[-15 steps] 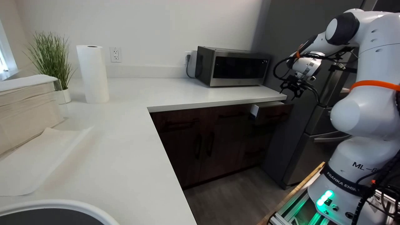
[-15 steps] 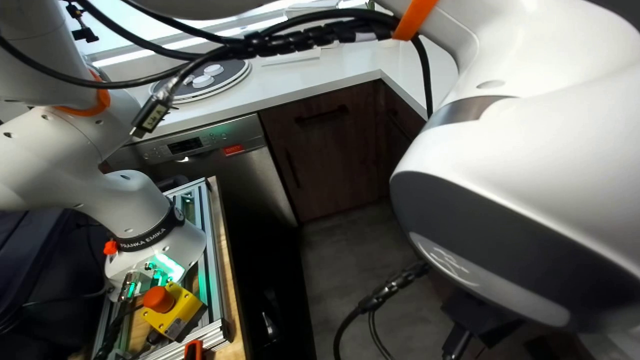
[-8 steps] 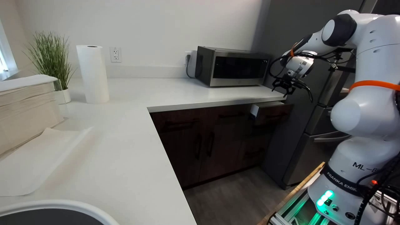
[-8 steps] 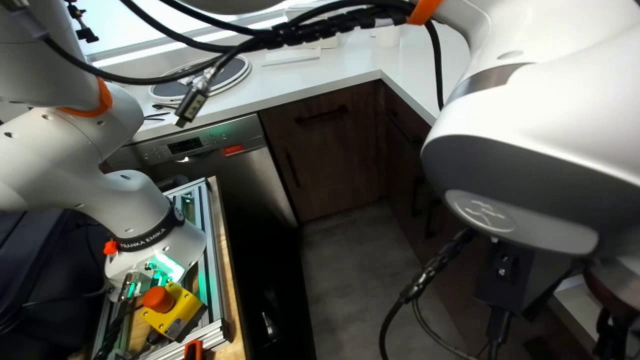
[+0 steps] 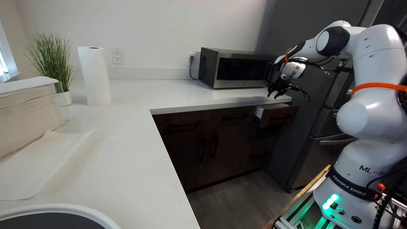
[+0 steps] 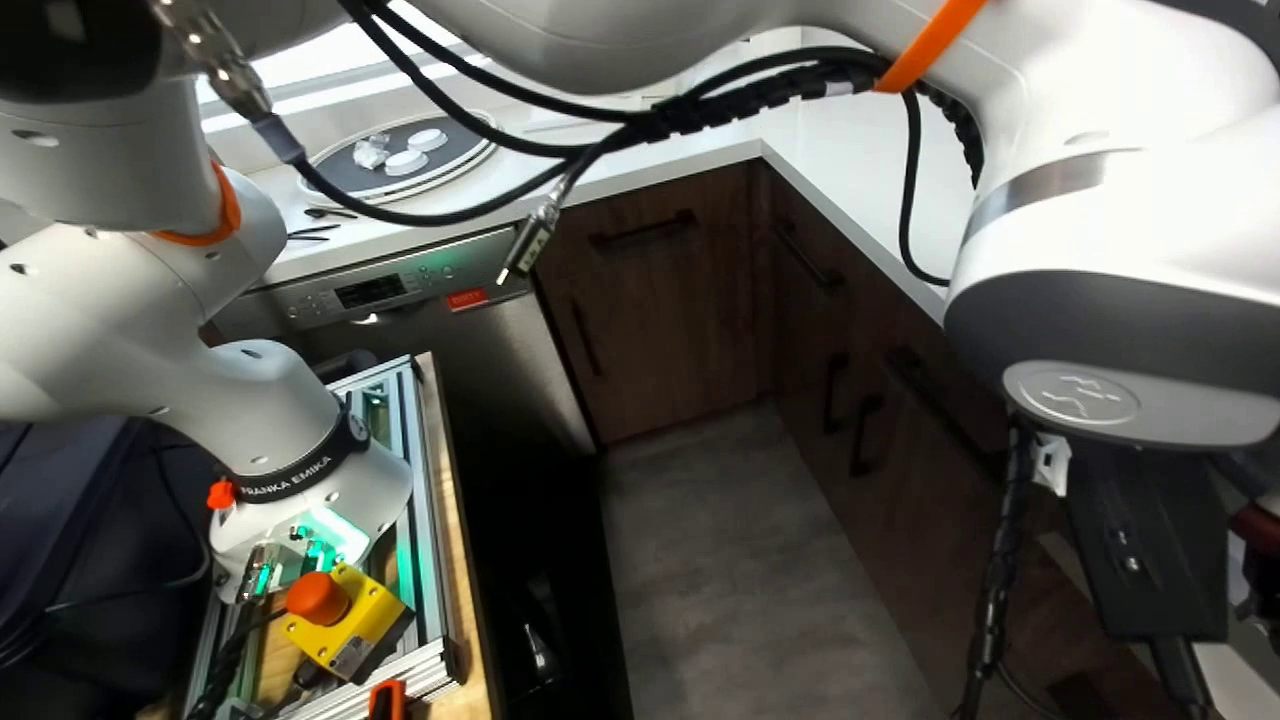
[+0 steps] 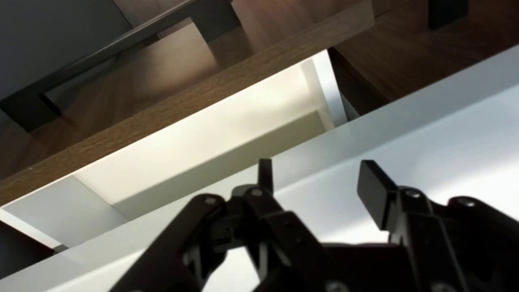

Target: Open the drawer on the top right side of the kitchen counter

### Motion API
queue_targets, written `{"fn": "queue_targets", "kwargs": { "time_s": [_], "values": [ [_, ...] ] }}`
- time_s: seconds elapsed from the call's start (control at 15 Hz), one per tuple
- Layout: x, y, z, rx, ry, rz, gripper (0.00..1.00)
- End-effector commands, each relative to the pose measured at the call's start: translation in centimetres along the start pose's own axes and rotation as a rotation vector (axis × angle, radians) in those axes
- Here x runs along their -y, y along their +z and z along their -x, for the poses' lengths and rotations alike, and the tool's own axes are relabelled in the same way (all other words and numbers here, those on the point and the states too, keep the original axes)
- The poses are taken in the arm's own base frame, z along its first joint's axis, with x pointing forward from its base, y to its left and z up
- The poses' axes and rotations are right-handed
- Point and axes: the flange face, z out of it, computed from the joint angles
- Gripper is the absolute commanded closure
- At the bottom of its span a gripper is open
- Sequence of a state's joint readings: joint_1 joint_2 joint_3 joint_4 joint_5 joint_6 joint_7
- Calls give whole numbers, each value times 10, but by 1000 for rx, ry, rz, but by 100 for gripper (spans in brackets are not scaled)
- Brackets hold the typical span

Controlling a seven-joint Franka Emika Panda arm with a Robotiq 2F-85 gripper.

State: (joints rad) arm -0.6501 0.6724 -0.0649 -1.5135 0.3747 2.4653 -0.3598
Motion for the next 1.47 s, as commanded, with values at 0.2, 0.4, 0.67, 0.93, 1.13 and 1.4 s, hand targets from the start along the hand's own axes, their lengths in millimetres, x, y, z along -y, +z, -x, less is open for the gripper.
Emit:
{"fn": "queue_targets", "kwargs": {
  "time_s": [0.2, 0.4, 0.67, 0.93, 1.13, 1.4],
  "values": [
    [-23, 52, 0, 48, -343, 25, 96],
    [-33, 63, 3, 59, -444, 17, 100],
    [-44, 73, 10, 66, -530, 1, 100],
    [-49, 77, 17, 103, -562, -16, 100],
    [-50, 71, 21, 157, -539, 2, 100],
    [-52, 60, 29, 253, -484, 44, 100]
  ]
}}
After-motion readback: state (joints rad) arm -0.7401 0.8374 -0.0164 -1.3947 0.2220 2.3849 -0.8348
